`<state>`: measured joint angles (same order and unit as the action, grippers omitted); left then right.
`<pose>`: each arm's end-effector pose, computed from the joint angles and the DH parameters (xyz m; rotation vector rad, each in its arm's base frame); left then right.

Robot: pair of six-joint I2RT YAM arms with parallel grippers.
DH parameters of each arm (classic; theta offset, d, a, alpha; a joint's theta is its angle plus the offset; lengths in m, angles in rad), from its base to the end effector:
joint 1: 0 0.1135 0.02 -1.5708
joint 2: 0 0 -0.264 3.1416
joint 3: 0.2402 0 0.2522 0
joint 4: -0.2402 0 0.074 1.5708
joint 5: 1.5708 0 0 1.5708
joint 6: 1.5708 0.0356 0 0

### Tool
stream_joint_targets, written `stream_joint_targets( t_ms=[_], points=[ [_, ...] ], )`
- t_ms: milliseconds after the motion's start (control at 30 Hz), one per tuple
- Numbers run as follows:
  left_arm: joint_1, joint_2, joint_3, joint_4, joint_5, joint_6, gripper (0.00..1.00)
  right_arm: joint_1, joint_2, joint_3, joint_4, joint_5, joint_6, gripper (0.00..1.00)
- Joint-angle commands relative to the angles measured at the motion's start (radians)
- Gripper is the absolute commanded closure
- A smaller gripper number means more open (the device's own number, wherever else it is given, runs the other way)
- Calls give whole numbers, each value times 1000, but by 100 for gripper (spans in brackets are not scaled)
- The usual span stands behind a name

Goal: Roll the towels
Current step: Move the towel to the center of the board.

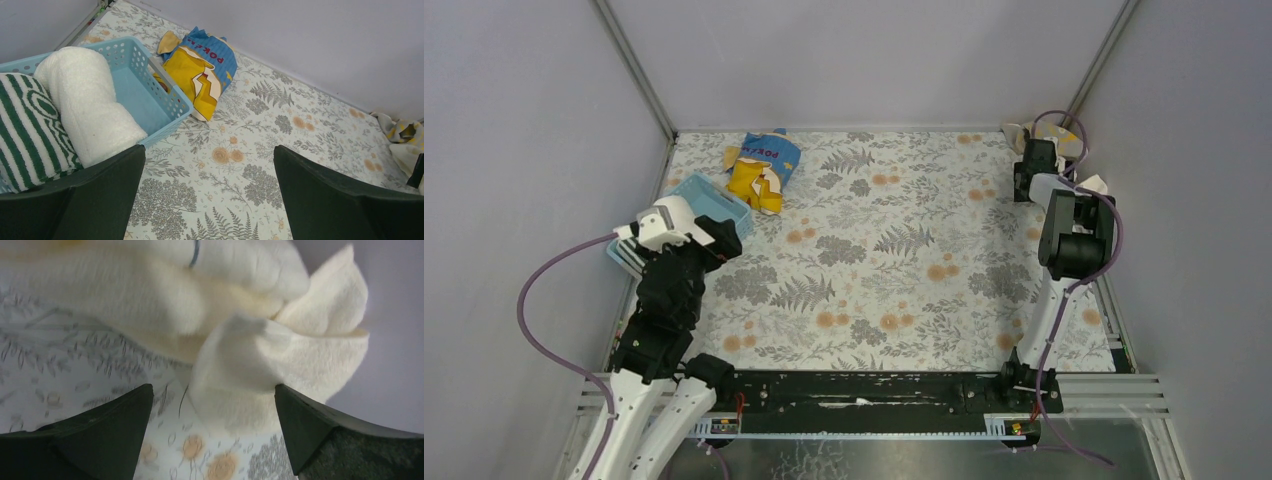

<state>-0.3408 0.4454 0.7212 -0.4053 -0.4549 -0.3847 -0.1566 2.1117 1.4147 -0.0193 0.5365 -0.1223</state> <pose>0.1053 -0.0208 0.3380 -0.3728 1.6479 -0.1577 0.4527 -0.0899 0.1599 0.3216 2.2548 -0.7582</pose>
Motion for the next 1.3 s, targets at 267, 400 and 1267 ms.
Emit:
stream_joint_targets(
  t_ms=[267, 400, 1267],
  points=[
    [27, 69, -5, 52, 19, 36, 0, -63, 205, 278, -61, -55, -72, 31],
    [29, 57, -6, 54, 30, 36, 0, -62, 141, 238, -72, -90, -31, 77],
    [22, 6, -29, 94, 266, 53, 0, 349, -689, -278, -316, -450, 521, 97]
  ],
)
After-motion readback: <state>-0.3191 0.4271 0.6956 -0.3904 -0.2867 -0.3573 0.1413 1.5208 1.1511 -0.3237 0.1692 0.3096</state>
